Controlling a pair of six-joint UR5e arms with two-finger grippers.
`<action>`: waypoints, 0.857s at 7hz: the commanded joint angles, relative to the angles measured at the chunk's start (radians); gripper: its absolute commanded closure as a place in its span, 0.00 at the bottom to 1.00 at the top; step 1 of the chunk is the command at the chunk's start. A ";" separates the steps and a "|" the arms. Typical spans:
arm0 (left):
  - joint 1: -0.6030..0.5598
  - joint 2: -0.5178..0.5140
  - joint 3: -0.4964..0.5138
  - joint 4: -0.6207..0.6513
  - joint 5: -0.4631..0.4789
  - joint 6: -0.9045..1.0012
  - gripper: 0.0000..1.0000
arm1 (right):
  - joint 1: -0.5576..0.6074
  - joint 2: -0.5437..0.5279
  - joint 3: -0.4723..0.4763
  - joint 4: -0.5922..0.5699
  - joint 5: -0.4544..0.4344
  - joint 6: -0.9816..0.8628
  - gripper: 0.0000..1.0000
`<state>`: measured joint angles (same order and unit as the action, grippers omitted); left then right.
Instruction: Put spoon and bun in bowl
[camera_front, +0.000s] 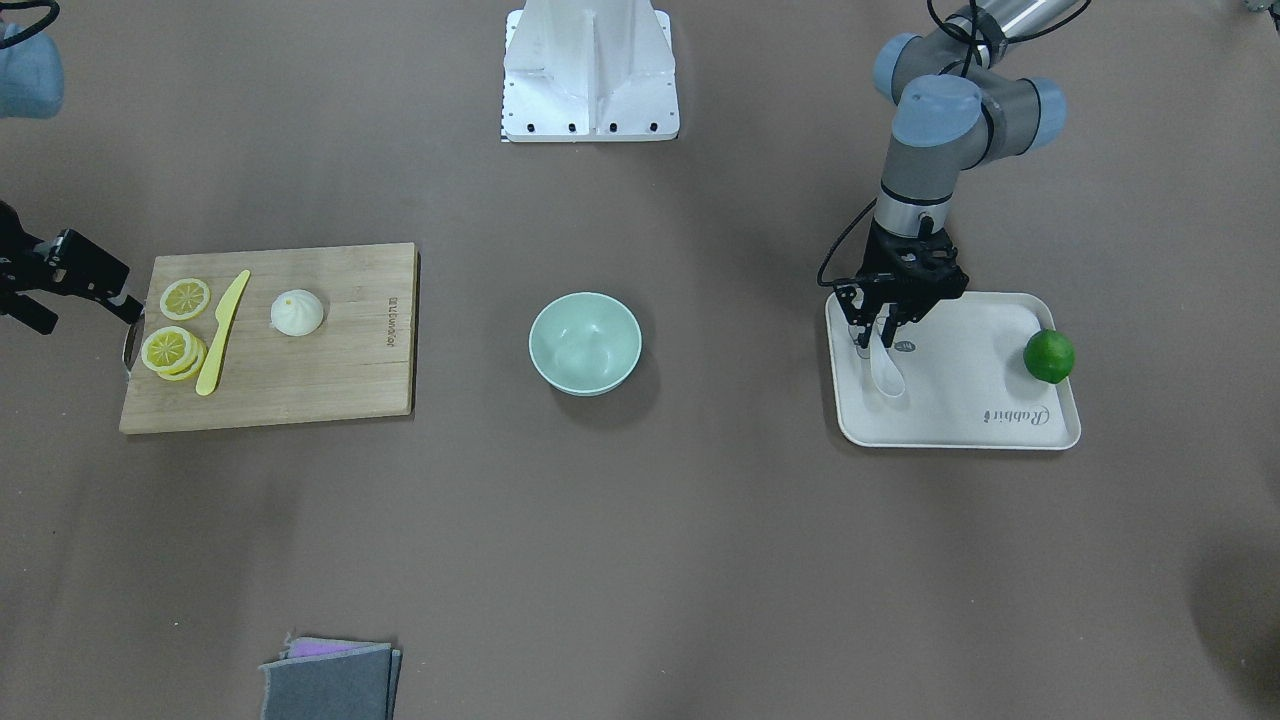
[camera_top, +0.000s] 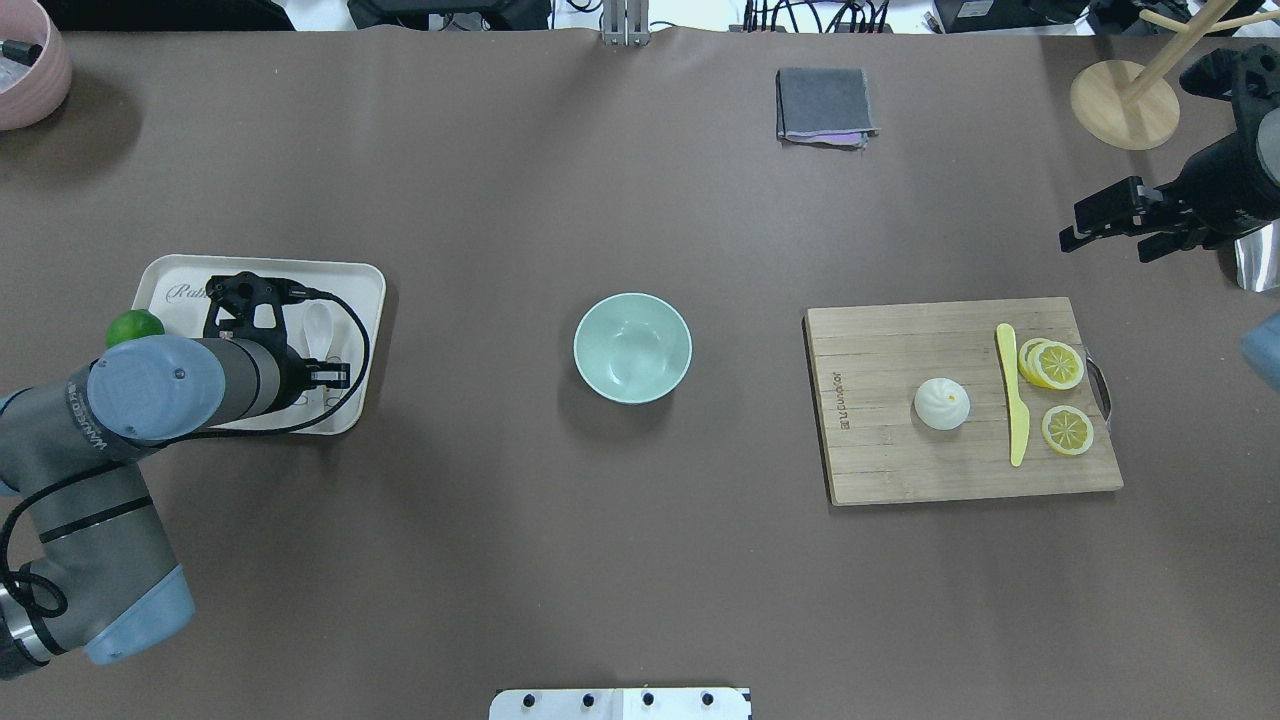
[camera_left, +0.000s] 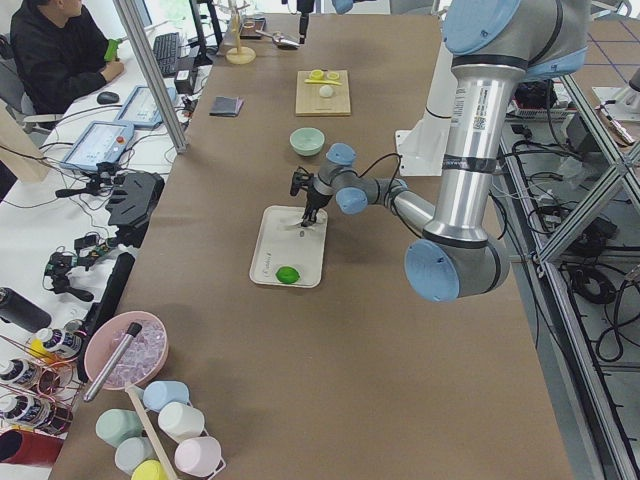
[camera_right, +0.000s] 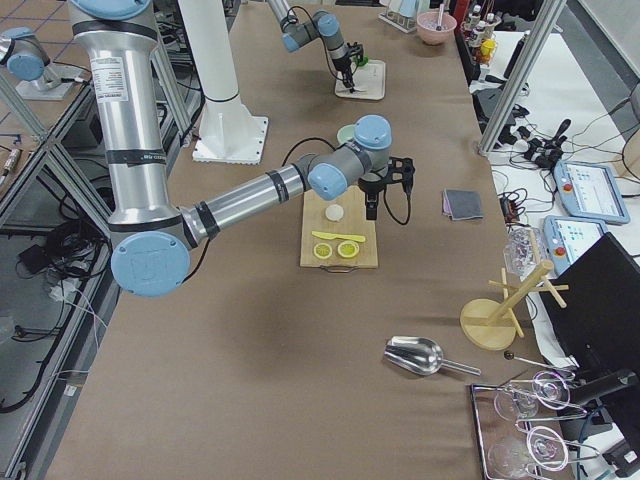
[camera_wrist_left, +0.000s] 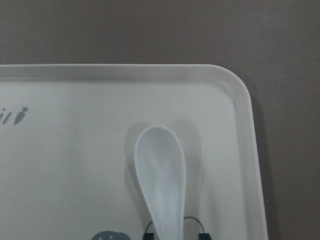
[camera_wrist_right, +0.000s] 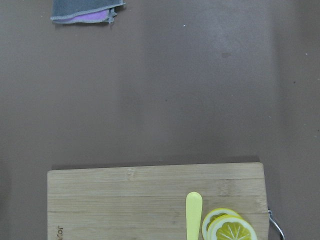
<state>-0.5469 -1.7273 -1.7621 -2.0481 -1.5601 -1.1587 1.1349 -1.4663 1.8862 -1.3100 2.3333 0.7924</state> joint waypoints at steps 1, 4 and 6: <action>0.001 -0.003 -0.025 0.002 -0.006 0.002 1.00 | -0.004 0.001 0.005 0.000 -0.006 0.001 0.00; -0.083 -0.039 -0.155 0.069 -0.116 0.010 1.00 | -0.093 0.021 0.039 0.002 -0.117 0.078 0.00; -0.090 -0.218 -0.154 0.203 -0.129 -0.004 1.00 | -0.228 0.047 0.062 0.032 -0.199 0.209 0.00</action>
<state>-0.6300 -1.8376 -1.9134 -1.9388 -1.6762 -1.1534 0.9871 -1.4323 1.9334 -1.2972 2.1785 0.9395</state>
